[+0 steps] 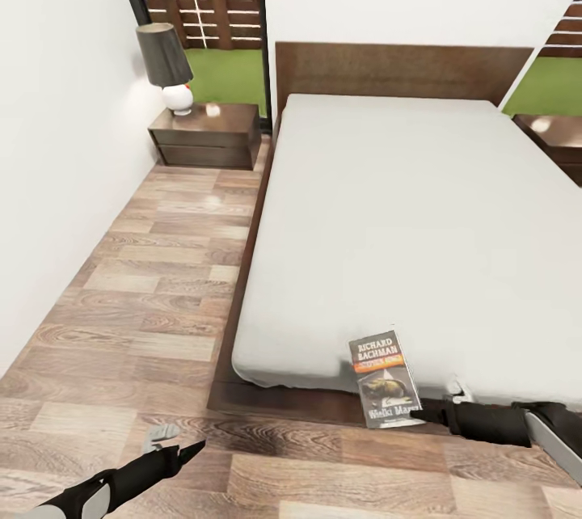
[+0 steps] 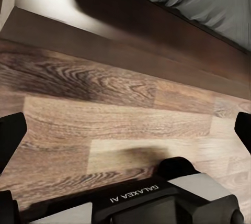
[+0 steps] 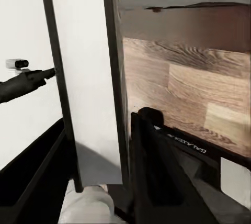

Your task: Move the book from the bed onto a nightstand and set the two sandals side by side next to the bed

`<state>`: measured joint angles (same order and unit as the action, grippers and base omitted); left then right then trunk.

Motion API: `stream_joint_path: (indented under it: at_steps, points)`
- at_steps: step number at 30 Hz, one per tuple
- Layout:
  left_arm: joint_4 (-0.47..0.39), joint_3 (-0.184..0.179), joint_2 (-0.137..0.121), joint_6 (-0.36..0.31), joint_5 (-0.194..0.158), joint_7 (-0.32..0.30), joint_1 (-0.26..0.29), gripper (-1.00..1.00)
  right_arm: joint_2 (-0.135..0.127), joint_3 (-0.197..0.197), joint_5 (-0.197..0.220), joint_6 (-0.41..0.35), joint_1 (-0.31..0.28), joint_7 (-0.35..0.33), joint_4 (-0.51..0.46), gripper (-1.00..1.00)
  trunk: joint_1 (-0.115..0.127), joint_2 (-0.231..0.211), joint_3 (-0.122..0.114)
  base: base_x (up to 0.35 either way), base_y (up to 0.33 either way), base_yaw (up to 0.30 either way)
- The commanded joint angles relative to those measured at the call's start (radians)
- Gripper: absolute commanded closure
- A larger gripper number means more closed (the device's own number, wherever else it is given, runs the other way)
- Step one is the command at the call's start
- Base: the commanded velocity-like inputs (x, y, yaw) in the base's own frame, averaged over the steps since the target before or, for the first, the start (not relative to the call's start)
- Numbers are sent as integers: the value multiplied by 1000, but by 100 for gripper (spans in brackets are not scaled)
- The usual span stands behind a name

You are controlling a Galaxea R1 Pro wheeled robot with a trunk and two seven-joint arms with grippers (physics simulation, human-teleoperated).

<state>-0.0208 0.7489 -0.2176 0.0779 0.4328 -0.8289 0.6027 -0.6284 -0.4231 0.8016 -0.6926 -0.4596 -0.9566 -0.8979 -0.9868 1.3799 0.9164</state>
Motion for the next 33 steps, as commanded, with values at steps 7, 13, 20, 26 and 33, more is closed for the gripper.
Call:
stream_joint_path:
  at_steps: [7,13,20,26,33]
  points:
    - [1,6,0,8,12,-2,0,-100,-1,-31,-100,109,60,-9,24,100,27,-49,-21,0,0,0]
    - [1,4,0,9,12,-2,0,-100,8,-36,-111,327,62,-8,301,100,50,-91,-40,0,0,0]
    - [1,4,1,9,12,-1,0,-100,59,-38,-113,486,62,-8,449,100,77,-140,-62,0,0,0]
    - [1,4,1,10,12,0,0,-100,73,-39,-111,502,62,-8,480,100,100,-182,-81,0,0,0]
    - [1,4,7,10,12,1,-1,-100,79,-39,-113,504,62,-8,482,100,127,-231,-103,0,0,0]
